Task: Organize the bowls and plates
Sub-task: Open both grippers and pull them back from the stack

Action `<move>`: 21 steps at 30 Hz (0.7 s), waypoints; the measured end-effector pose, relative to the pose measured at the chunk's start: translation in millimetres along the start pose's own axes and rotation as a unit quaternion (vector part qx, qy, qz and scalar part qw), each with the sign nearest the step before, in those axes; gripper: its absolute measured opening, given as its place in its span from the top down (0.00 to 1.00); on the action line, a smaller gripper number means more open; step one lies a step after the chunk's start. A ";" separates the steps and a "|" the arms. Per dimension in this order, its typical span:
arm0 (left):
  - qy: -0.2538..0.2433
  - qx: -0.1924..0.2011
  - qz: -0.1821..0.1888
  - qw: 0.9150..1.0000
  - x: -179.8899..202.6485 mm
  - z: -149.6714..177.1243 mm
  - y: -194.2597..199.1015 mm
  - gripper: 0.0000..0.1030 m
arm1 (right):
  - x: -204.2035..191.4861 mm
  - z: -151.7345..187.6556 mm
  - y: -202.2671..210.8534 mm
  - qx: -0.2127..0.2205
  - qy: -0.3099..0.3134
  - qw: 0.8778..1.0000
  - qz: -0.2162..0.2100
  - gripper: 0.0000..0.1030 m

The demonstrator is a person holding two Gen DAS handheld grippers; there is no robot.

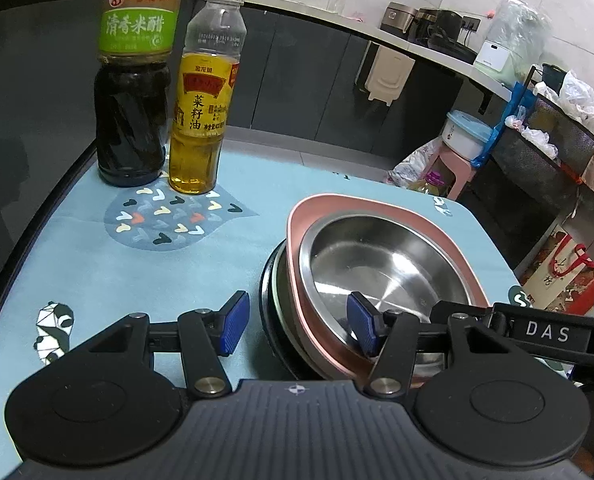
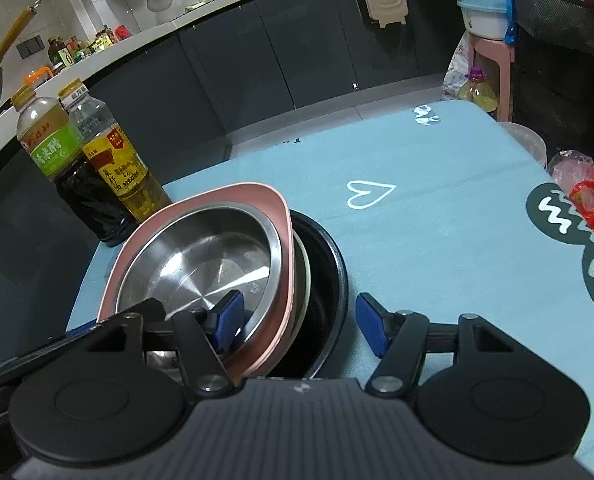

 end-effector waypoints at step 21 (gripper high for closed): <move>-0.048 0.062 -0.035 0.996 30.2 21.4 110.1 0.50 | -36.7 21.1 91.2 0.100 0.065 0.993 0.024 0.40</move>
Point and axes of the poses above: each gripper's, at about its wrist camera, not at the fingertips, and y roughly against the way its jaws point, x to its right, z to its underside, the point moved 6 cm from there along -y, roughly the way its jaws point, and after that the axes turned 6 degrees about y, right-handed, at the moved point
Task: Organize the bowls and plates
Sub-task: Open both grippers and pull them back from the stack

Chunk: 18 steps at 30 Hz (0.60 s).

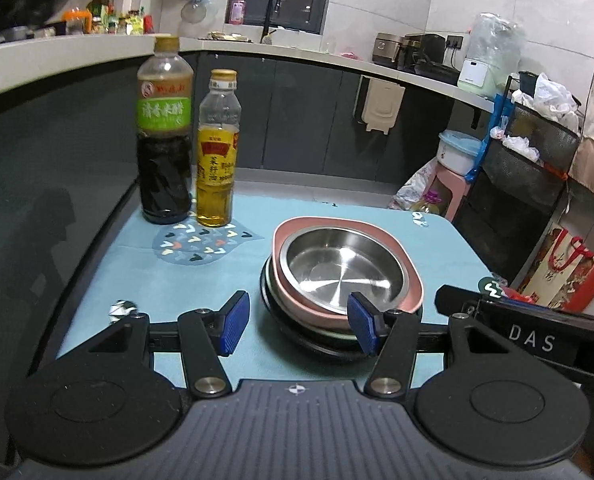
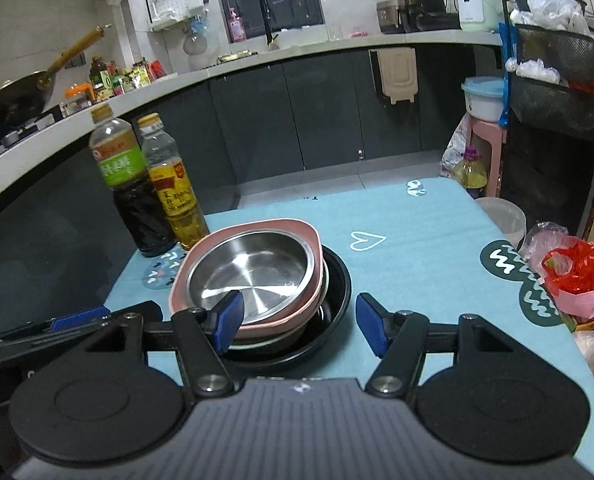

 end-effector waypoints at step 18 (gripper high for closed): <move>-0.034 0.003 -0.033 0.999 9.7 39.1 78.4 0.49 | -21.9 22.2 72.9 0.044 0.004 0.999 0.022 0.40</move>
Point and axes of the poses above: each gripper's, at about its wrist camera, not at the fingertips, and y roughly against the way its jaws point, x to its right, z to its underside, the point moved 6 cm from there along -y, roughly the way its jaws point, and after that the axes turned 6 degrees about y, right-handed, at the moved point
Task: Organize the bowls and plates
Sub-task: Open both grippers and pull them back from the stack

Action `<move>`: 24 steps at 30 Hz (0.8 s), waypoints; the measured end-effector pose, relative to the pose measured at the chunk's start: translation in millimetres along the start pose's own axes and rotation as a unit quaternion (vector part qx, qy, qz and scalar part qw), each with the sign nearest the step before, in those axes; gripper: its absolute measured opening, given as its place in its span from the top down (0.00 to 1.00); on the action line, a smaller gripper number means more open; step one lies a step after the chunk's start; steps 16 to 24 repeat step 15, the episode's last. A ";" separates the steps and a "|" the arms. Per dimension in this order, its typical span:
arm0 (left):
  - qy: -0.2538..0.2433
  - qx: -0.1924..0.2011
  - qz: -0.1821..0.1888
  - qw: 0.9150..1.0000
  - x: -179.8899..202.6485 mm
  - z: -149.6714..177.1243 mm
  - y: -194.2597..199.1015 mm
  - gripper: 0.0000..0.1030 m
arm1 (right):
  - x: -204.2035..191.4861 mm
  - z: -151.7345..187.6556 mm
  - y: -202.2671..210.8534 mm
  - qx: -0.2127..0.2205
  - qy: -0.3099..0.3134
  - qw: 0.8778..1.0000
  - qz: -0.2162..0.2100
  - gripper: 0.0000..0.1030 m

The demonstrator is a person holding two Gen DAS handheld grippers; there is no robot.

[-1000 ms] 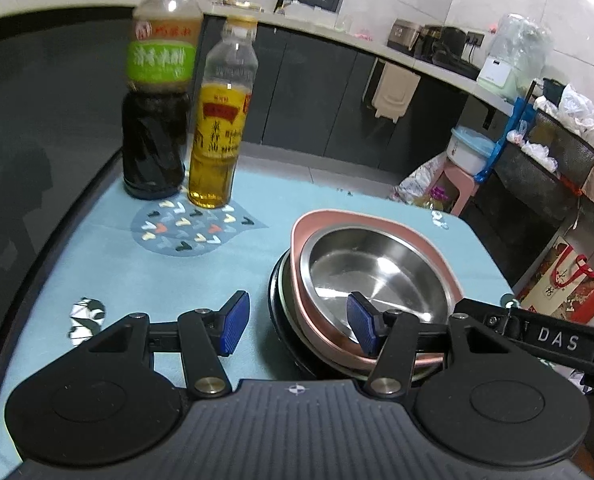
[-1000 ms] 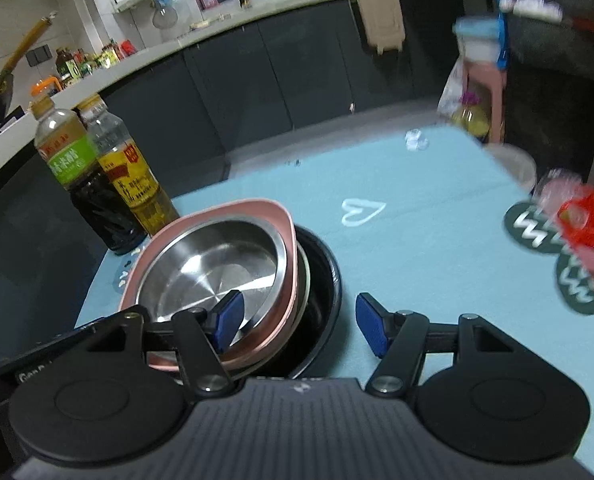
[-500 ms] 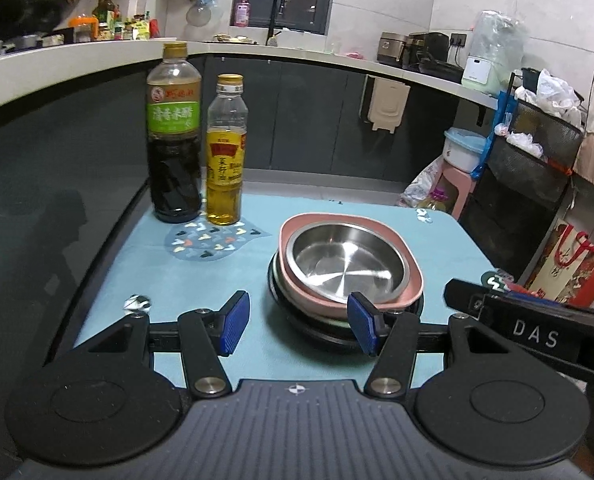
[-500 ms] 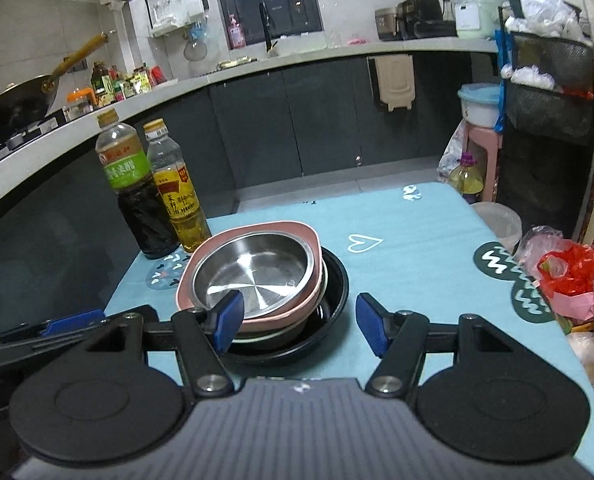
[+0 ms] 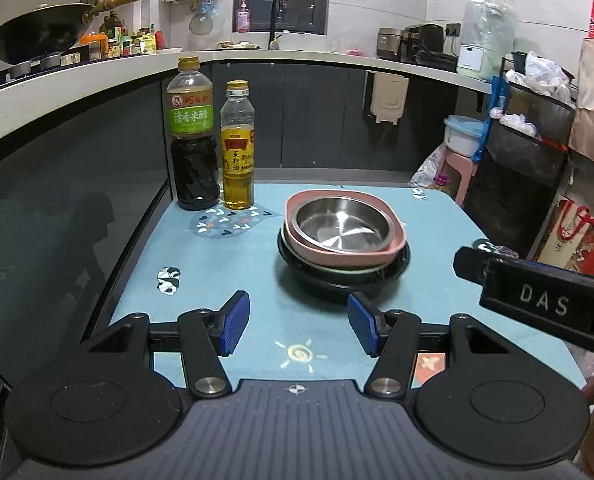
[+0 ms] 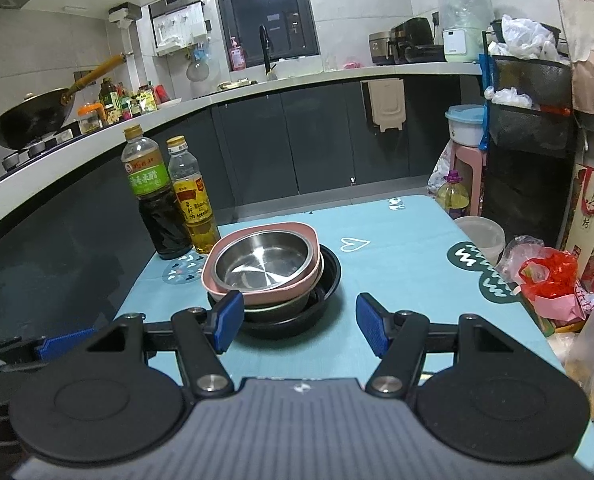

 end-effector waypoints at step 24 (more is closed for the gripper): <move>-0.010 0.023 0.006 1.000 4.8 13.3 40.8 0.49 | -4.6 11.8 38.3 0.024 0.002 1.000 0.008 0.40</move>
Point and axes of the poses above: each gripper's, at about its wrist camera, not at the fingertips, and y roughly against the way its jaws point, x to its right, z to its underside, the point moved 6 cm from there along -y, roughly the way its jaws point, and after that the axes turned 6 degrees about y, right-handed, at the moved point
